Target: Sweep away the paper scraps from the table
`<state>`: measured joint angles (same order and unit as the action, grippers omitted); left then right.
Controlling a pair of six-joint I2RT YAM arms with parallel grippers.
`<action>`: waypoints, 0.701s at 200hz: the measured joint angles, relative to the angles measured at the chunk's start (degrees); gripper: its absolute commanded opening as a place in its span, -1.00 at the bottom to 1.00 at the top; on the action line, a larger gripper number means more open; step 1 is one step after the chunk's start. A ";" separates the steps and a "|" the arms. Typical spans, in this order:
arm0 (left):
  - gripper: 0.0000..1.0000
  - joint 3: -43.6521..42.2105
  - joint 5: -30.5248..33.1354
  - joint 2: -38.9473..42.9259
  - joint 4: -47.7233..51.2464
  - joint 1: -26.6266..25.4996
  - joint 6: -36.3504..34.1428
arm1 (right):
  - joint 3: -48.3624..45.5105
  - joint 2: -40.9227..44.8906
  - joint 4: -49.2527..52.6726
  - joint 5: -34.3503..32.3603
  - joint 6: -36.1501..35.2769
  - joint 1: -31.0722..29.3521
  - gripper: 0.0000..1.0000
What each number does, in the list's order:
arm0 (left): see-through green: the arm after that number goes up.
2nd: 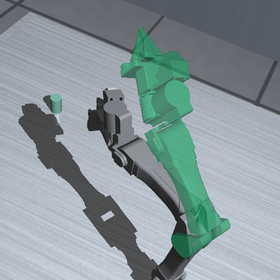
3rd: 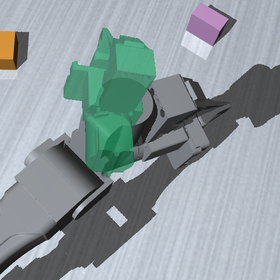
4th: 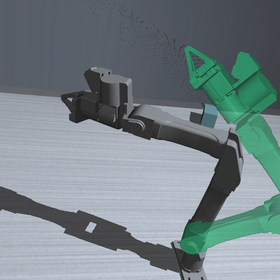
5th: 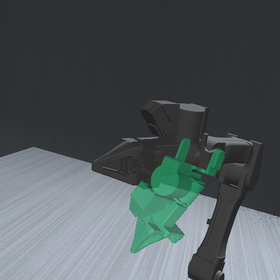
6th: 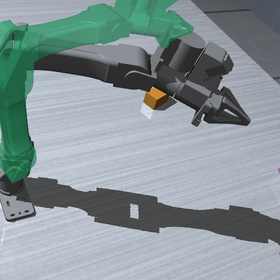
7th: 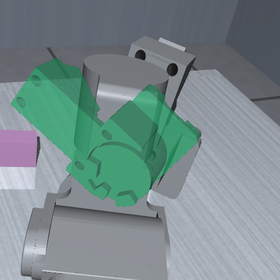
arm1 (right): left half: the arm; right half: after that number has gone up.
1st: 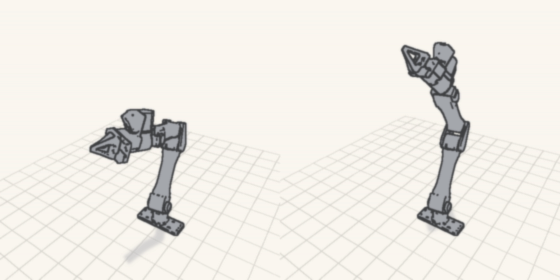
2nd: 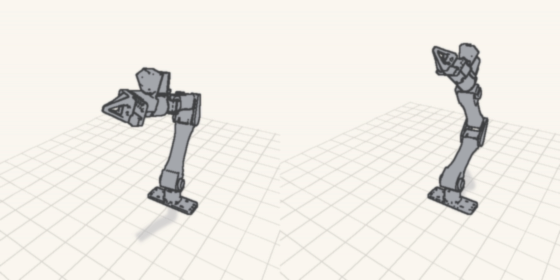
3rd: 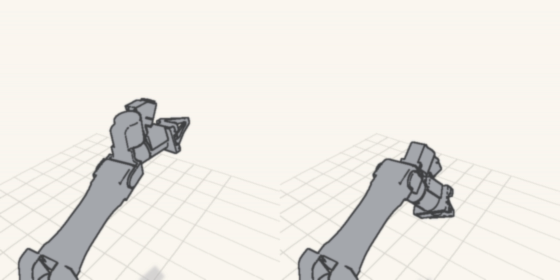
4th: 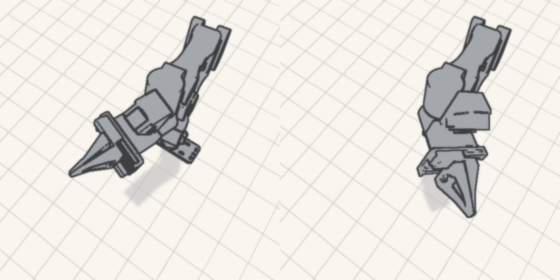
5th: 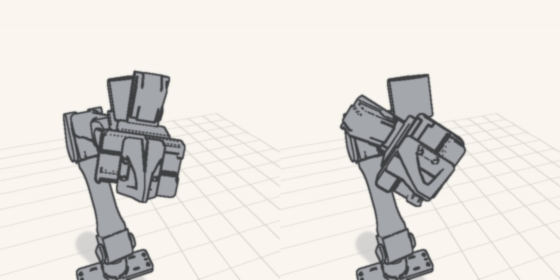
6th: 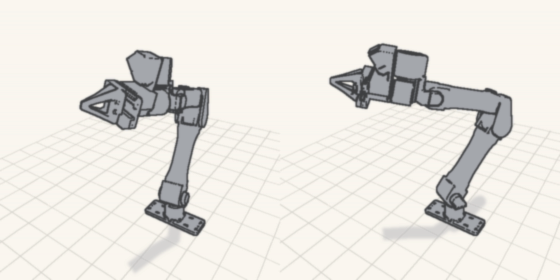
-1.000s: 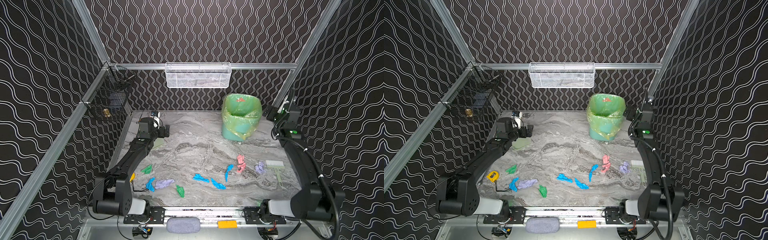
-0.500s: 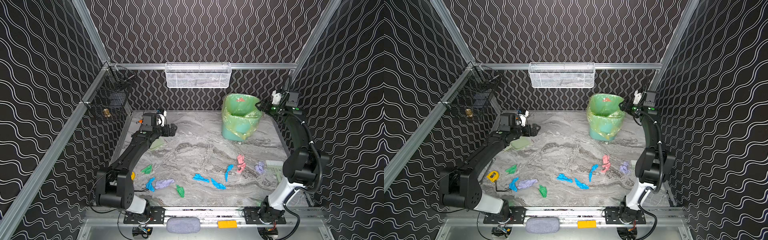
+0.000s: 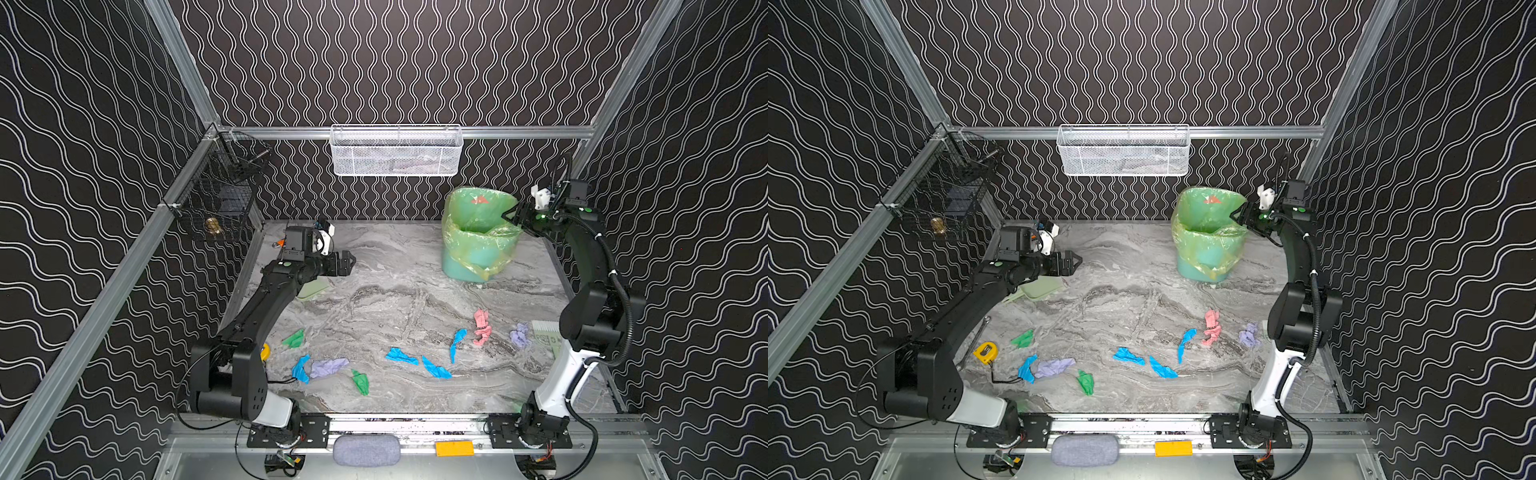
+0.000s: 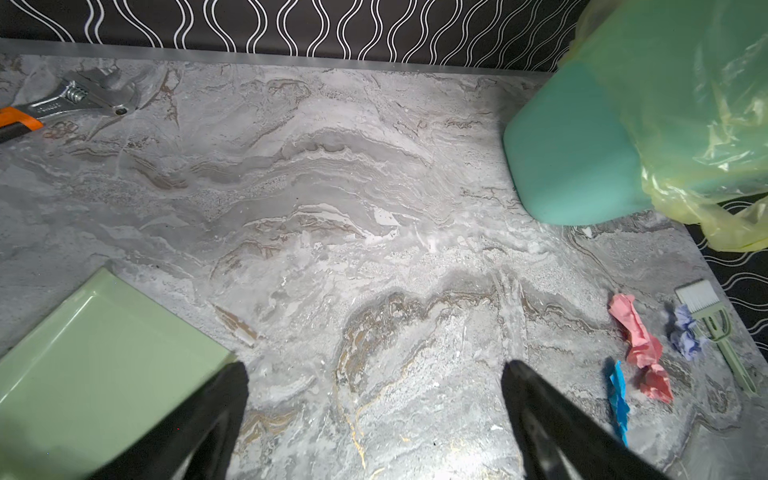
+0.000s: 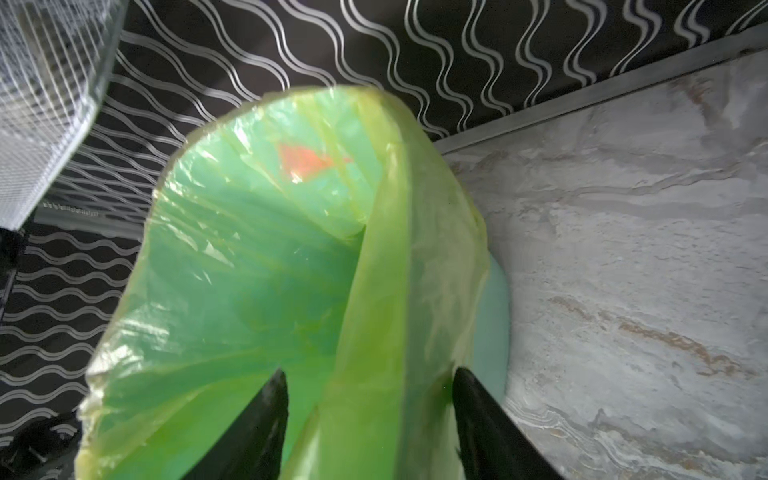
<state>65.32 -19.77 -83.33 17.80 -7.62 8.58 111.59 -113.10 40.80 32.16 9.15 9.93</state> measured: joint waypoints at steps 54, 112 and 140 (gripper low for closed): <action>0.98 -4.35 -1.44 4.42 0.96 0.00 1.01 | -0.04 -0.15 3.02 0.94 -3.08 -3.34 0.15; 0.98 -6.12 -1.36 8.61 3.34 0.00 1.77 | -0.04 -0.15 3.54 0.66 -3.85 -8.87 0.12; 0.98 -7.17 -1.33 10.38 4.26 0.00 1.97 | 0.90 -0.33 3.89 0.22 -3.80 -11.93 0.10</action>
<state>58.15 -21.10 -72.95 22.06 -7.62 10.55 112.49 -113.43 44.69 32.38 5.34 -2.00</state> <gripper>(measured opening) 0.989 0.555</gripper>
